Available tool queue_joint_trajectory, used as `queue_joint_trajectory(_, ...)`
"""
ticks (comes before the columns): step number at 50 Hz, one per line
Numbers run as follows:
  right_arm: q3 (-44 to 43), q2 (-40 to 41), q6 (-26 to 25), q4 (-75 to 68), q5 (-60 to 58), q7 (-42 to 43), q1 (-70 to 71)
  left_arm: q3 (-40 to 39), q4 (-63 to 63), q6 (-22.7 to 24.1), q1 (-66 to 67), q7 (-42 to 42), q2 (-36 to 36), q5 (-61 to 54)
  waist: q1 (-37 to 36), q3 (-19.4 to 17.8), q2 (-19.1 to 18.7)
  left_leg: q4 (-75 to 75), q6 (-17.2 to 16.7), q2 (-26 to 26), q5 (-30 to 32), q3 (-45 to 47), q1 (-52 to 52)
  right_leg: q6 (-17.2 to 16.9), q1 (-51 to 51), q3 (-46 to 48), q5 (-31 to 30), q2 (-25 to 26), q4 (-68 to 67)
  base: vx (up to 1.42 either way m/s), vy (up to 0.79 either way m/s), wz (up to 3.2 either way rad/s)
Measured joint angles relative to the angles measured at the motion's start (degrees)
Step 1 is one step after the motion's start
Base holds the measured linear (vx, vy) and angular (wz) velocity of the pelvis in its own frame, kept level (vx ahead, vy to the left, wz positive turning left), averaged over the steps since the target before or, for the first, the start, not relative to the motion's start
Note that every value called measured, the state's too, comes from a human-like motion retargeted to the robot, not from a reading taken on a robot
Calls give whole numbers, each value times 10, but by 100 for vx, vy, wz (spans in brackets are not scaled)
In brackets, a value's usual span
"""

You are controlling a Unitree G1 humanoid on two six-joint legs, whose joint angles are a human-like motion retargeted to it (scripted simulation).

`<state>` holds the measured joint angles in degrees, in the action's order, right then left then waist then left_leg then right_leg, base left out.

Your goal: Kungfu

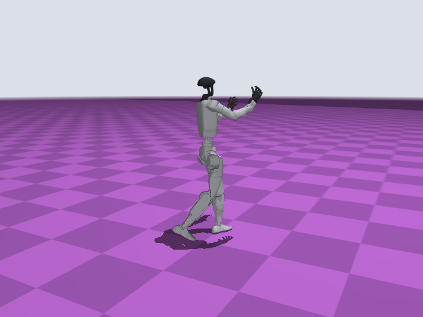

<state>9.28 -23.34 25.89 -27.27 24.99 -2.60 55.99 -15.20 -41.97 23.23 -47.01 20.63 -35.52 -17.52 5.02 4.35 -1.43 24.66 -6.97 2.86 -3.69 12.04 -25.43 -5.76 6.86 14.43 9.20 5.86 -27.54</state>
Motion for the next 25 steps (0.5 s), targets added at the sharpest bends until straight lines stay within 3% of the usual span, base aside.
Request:
queue_joint_trajectory(3,-64,38,-47,3,-156,-84,-128,-13,-21,-32,38,-101,83,56,26,-20,37,-12,19,-29,-7,-23,42,26,-84,-136,24,18,79,31,-29,136)
queue_joint_trajectory(5,-112,83,-71,-24,-286,-111,-212,-42,-74,-21,71,-153,143,127,60,-43,38,-32,42,-41,0,-55,74,45,-145,-148,8,11,98,24,-9,149)
queue_joint_trajectory(8,-149,133,-102,-186,-465,-48,-341,-19,-288,-30,121,-200,239,214,111,-92,39,-76,77,-71,5,-91,147,45,-225,-94,-136,-42,159,14,9,128)
queue_joint_trajectory(10,-164,146,-160,-389,-562,14,-390,63,-408,-62,156,-306,288,193,143,-122,36,-110,90,-81,3,-117,202,58,-272,-70,-219,-67,212,17,11,119)
queue_joint_trajectory(12,-195,133,-312,-609,-649,-11,-414,167,-421,-48,198,-326,331,109,184,-154,17,-135,91,-67,3,-151,241,77,-322,-55,-203,-71,259,20,4,129)
queue_joint_trajectory(13,-209,121,-403,-678,-696,-68,-440,198,-421,-14,213,-276,367,90,193,-170,6,-143,87,-54,1,-155,254,82,-345,-44,-184,-71,280,21,-2,100)
queue_joint_trajectory(15,-210,117,-529,-701,-771,-205,-558,259,-410,69,238,-163,432,81,210,-194,-9,-157,80,-33,-4,-169,277,79,-384,-15,-145,-72,306,25,-13,76)
queue_joint_trajectory(17,-192,122,-551,-701,-783,-261,-691,321,-373,124,254,-116,452,120,212,-198,-15,-171,82,-30,-11,-173,293,84,-411,16,-122,-75,293,21,-21,37)
queue_joint_trajectory(20,-205,135,-493,-701,-782,-167,-858,463,-246,145,255,-175,382,211,226,-192,-26,-173,72,-23,-22,-188,299,104,-443,7,-176,-74,240,20,-34,47)
queue_joint_trajectory(22,-243,153,-460,-701,-791,-92,-940,485,-199,110,259,-232,350,306,244,-184,-23,-165,62,-18,-33,-197,299,95,-446,-42,-197,-63,218,16,-29,50)
queue_joint_trajectory(25,-294,164,-453,-701,-785,-64,-1021,462,-179,32,276,-242,340,401,266,-169,-5,-160,59,-28,-44,-217,309,68,-430,-112,-217,-45,212,24,-36,2)
